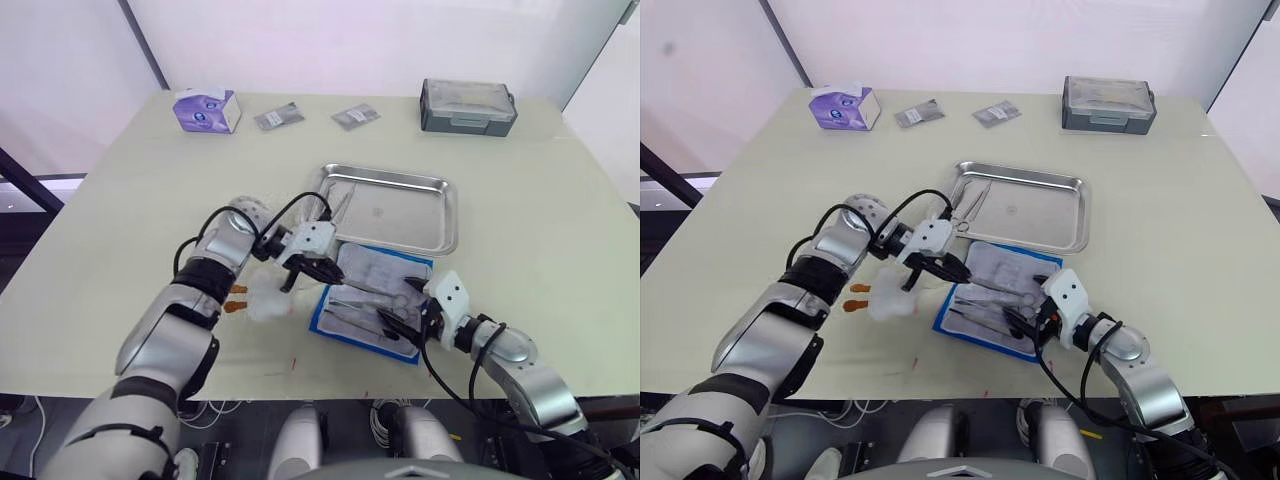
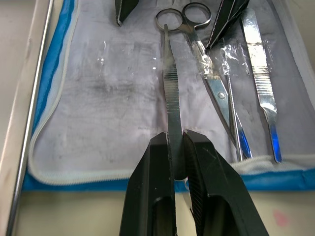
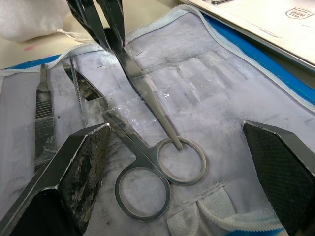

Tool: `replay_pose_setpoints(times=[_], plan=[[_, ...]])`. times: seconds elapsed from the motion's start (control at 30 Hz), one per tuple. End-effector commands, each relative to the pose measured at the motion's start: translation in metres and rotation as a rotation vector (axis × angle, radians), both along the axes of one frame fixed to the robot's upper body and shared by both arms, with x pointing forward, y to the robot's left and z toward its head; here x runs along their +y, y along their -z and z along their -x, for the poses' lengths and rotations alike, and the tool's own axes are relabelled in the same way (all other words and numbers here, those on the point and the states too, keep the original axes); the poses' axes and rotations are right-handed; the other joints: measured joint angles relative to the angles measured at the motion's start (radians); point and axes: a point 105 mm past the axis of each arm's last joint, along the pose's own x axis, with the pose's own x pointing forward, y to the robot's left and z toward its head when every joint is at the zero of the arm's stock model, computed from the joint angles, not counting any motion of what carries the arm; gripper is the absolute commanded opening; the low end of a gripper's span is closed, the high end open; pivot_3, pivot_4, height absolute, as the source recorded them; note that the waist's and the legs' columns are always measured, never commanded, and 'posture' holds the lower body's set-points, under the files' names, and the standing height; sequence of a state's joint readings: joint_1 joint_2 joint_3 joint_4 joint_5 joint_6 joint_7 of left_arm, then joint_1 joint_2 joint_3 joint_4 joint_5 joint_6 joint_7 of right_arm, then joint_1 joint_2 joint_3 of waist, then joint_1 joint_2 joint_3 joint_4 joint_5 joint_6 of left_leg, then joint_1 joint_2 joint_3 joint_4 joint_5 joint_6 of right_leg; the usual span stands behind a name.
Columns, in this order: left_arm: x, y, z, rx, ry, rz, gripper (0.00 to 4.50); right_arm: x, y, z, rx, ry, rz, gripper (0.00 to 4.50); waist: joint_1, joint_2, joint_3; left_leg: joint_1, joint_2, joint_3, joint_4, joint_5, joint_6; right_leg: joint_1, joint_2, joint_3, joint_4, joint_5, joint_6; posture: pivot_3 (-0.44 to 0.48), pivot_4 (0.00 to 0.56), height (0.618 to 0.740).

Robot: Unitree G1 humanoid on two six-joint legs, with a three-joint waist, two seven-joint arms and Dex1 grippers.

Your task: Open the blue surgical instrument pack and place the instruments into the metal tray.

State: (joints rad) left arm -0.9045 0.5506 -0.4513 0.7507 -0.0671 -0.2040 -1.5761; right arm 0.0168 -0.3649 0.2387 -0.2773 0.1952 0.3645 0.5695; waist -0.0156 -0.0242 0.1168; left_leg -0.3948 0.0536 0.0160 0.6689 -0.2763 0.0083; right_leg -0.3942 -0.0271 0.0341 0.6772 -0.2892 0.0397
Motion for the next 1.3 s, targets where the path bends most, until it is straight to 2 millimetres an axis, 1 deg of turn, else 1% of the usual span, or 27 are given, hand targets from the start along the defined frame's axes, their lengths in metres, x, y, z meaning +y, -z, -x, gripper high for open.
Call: replay_pose_setpoints(times=[0.03, 0.37, 0.67, 0.9, 1.1, 1.2, 1.3], plan=[[0.000, -0.018, 0.000, -0.026, 0.043, -0.001, 0.15, -0.009, 0.037, 0.013, 0.157, 0.026, 0.055, 4.50, 0.000, 0.000, 0.000, 0.000, 0.000, 0.000, 0.000, 0.000, 0.000, 0.000, 0.000, 0.000, 0.000, 0.000, 0.000, 0.000, 0.150, 0.738], [0.012, -0.024, 0.000, -0.030, 0.021, -0.013, 0.15, -0.011, 0.038, 0.014, 0.162, 0.009, 0.060, 4.50, 0.001, 0.000, 0.000, -0.001, 0.000, 0.000, 0.000, 0.000, 0.000, -0.001, 0.000, 0.000, 0.000, 0.000, 0.000, 0.000, 0.150, 0.738], [0.020, -0.030, 0.001, -0.040, 0.008, -0.024, 0.15, -0.010, 0.036, 0.017, 0.159, -0.061, 0.058, 4.50, 0.002, 0.000, 0.001, -0.001, 0.000, 0.000, 0.000, 0.000, 0.000, -0.001, 0.000, 0.000, 0.000, 0.000, 0.000, 0.000, 0.150, 0.738], [0.026, -0.036, 0.001, -0.049, 0.001, -0.037, 0.15, -0.015, 0.036, 0.016, 0.157, -0.094, 0.074, 4.50, 0.003, 0.000, 0.001, -0.001, 0.000, 0.000, 0.000, 0.000, 0.000, -0.001, 0.000, 0.000, 0.000, 0.000, 0.000, 0.000, 0.150, 0.738], [0.039, -0.045, 0.000, -0.066, -0.026, -0.066, 0.15, -0.018, 0.035, 0.013, 0.148, -0.103, 0.082, 4.50, 0.002, 0.000, 0.001, -0.001, 0.000, 0.000, 0.000, 0.000, 0.000, -0.001, 0.000, 0.000, 0.000, 0.000, 0.000, 0.000, 0.150, 0.738], [0.050, -0.049, 0.000, -0.072, -0.045, -0.093, 0.15, -0.020, 0.035, 0.011, 0.143, -0.100, 0.086, 4.50, 0.001, 0.000, 0.001, -0.001, 0.000, 0.000, 0.000, 0.000, 0.000, -0.001, 0.000, 0.000, 0.000, 0.000, 0.000, 0.000, 0.150, 0.738], [0.056, -0.058, 0.002, -0.068, -0.067, -0.084, 0.15, -0.020, 0.035, 0.011, 0.141, -0.100, 0.088, 4.50, 0.001, 0.000, 0.002, -0.001, 0.000, 0.000, 0.000, 0.000, 0.000, -0.001, 0.000, 0.000, 0.000, 0.000, 0.000, 0.000, 0.150, 0.738]])
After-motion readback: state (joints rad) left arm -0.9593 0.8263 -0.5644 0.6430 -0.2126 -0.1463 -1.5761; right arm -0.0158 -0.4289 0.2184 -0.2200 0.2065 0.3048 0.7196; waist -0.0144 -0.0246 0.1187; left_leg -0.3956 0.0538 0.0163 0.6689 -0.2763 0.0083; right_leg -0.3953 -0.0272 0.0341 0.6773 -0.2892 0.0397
